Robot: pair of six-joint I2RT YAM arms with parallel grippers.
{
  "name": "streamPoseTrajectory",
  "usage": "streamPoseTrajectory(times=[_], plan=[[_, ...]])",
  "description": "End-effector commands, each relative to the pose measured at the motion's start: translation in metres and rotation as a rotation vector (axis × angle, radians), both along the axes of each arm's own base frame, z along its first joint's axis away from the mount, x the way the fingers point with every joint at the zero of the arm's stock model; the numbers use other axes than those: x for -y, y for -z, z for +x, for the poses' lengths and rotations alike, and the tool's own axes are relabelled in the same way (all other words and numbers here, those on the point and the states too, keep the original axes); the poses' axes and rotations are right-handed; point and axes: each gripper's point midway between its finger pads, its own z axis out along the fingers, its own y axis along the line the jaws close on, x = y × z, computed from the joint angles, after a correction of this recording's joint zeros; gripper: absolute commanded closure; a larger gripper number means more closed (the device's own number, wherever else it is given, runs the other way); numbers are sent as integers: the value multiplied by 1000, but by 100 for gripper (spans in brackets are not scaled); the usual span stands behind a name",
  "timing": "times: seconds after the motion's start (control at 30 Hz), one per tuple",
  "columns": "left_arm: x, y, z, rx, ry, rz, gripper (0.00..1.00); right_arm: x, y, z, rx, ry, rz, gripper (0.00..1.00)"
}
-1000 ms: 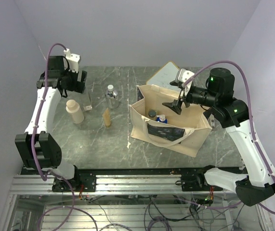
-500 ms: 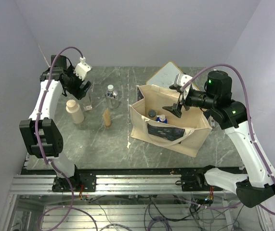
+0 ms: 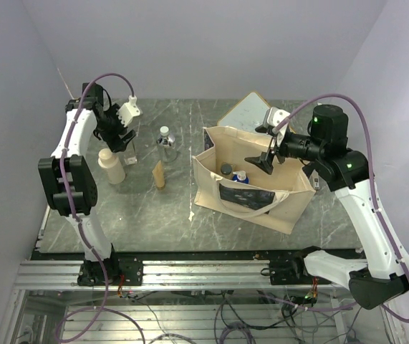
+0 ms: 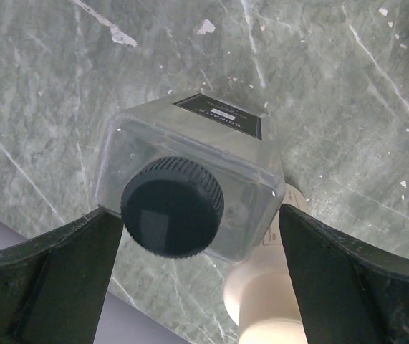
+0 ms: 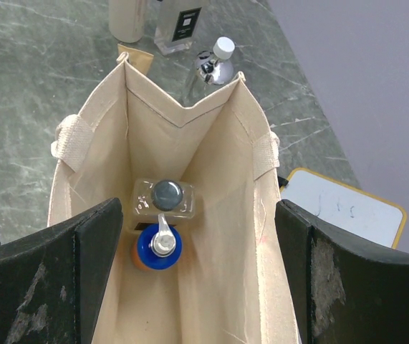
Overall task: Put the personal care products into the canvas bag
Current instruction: Adjust the object.
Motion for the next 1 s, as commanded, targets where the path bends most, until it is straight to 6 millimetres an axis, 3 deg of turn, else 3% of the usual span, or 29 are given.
streamPoseTrajectory(times=[0.0,0.47,0.63,0.8,0.97], plan=[[3,-1,0,-22,97,-18,1,2,-4,-4,6,-13,20,13],[12,13,12,-39,288,-29,1,3,2,1,-22,-20,35,13],[15,1,20,-7,224,-63,1,4,4,1,-22,-16,33,13],[22,-6,9,-2,157,-114,1,4,6,1,-22,-18,30,13],[23,-22,3,36,-22,-172,1,3,6,1,-29,-29,31,12]])
